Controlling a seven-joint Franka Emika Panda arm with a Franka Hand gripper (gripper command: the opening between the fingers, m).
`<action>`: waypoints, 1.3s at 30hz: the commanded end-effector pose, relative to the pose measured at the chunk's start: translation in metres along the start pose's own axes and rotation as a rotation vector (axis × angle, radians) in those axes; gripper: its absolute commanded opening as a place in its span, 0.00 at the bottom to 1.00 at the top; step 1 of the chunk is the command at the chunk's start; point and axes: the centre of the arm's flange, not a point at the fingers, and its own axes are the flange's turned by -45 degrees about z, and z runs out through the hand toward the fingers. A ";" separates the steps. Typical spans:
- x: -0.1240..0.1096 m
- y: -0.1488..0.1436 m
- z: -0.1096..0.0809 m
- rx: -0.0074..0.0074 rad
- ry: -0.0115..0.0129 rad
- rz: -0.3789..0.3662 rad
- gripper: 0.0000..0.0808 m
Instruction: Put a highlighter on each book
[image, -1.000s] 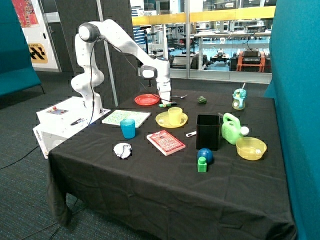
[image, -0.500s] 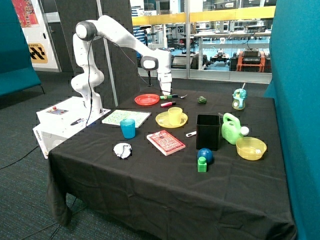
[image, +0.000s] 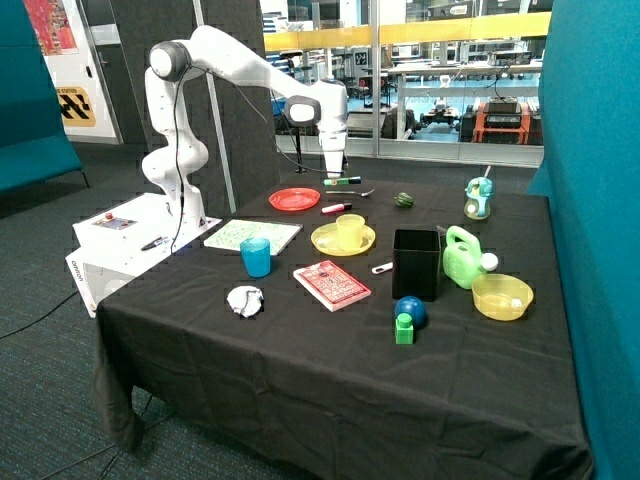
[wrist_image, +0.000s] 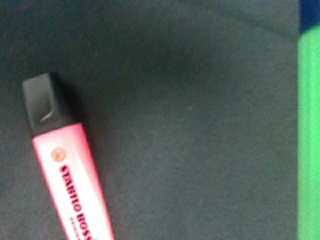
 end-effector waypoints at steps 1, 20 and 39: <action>0.011 0.026 -0.018 -0.0015 -0.0071 0.139 0.00; 0.000 0.103 -0.039 -0.0023 -0.0069 0.343 0.00; -0.025 0.156 -0.029 -0.0029 -0.0067 0.536 0.00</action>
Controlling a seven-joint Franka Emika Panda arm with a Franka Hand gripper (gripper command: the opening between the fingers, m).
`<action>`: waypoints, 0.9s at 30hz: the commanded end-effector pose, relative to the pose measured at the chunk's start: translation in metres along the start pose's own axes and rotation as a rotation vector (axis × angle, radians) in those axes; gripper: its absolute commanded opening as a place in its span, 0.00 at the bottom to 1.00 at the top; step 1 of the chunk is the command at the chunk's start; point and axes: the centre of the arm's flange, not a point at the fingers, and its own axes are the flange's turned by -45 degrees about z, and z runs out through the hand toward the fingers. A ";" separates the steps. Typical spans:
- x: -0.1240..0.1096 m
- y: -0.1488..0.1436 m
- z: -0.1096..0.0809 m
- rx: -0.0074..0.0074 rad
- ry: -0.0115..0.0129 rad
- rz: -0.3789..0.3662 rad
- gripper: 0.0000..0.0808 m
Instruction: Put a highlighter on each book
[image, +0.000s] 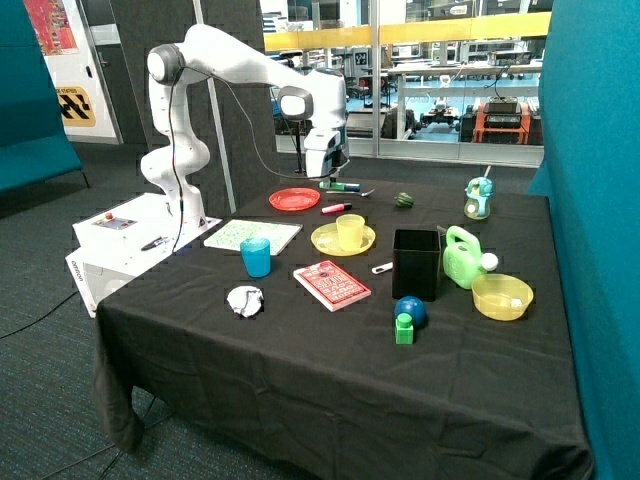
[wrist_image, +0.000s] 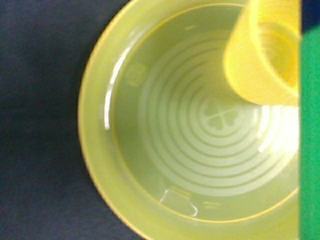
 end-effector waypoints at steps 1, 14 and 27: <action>0.001 0.030 0.005 0.0037 0.0010 0.097 0.00; 0.012 0.068 0.005 0.0038 0.0009 0.179 0.00; 0.011 0.097 0.031 0.0038 0.0008 0.215 0.00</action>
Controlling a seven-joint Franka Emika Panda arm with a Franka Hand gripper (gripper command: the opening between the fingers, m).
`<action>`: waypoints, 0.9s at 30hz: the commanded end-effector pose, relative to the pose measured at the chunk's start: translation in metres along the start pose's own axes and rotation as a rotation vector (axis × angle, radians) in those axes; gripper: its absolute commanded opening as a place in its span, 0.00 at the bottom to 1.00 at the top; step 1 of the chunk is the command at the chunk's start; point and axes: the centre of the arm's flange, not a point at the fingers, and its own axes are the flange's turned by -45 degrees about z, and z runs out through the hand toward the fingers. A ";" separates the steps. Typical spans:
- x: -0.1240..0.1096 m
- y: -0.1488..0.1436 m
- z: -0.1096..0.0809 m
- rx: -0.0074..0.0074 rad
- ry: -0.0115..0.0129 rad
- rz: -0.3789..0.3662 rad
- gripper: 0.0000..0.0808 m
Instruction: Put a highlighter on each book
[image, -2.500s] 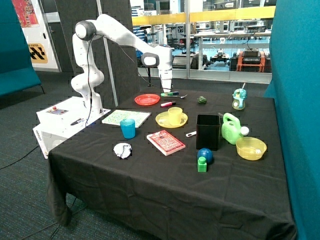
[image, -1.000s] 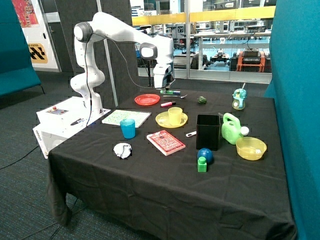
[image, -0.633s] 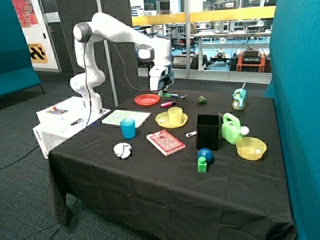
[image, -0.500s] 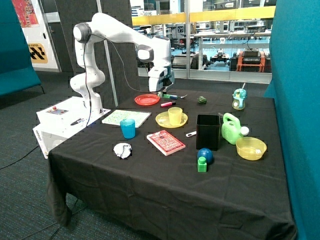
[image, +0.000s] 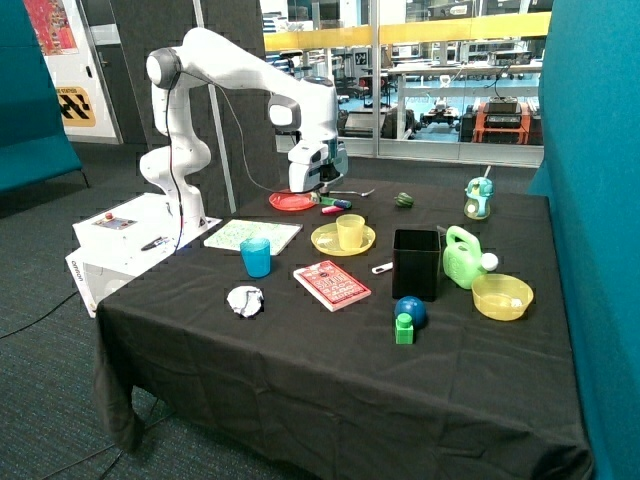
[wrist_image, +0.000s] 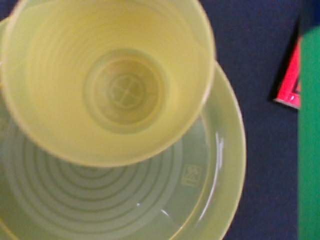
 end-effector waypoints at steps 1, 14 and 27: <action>0.004 0.022 0.019 0.0016 0.0057 0.035 0.00; 0.009 0.049 0.046 0.0017 0.0057 0.068 0.00; 0.016 0.058 0.080 0.0017 0.0057 0.072 0.00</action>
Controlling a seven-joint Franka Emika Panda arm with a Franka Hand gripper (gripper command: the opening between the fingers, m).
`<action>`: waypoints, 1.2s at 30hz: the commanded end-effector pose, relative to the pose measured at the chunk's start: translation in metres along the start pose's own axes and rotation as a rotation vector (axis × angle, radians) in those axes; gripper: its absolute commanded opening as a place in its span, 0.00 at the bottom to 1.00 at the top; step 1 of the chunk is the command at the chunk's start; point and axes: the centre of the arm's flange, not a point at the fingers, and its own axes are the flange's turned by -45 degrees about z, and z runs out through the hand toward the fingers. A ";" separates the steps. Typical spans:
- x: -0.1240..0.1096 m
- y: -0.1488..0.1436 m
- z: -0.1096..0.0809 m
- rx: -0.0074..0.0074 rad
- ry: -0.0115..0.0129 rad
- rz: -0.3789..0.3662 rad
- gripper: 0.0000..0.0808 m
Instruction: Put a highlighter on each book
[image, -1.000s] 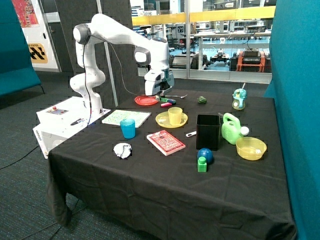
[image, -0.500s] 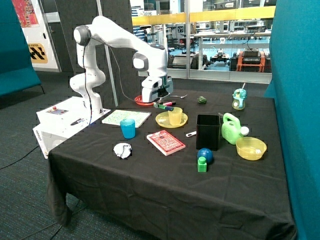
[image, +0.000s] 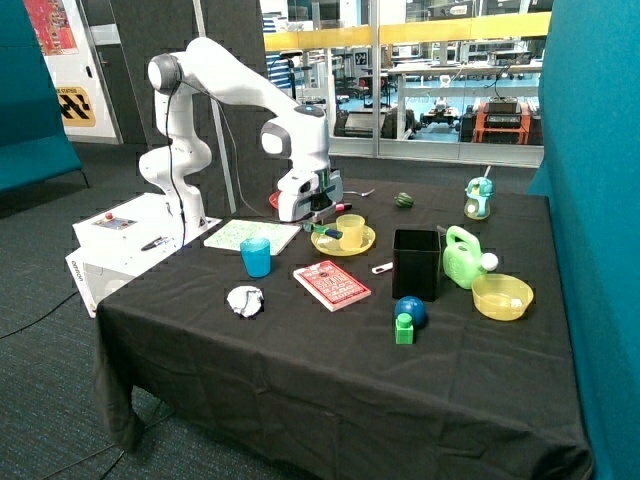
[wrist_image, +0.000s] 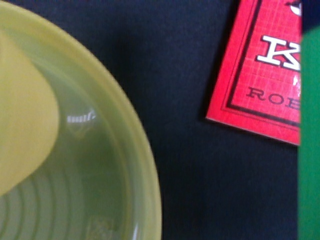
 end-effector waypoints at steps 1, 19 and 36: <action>0.007 0.008 0.025 0.0013 0.0013 0.005 0.00; 0.035 0.004 0.052 0.0013 0.0013 0.010 0.00; 0.052 0.024 0.064 0.0013 0.0013 0.030 0.00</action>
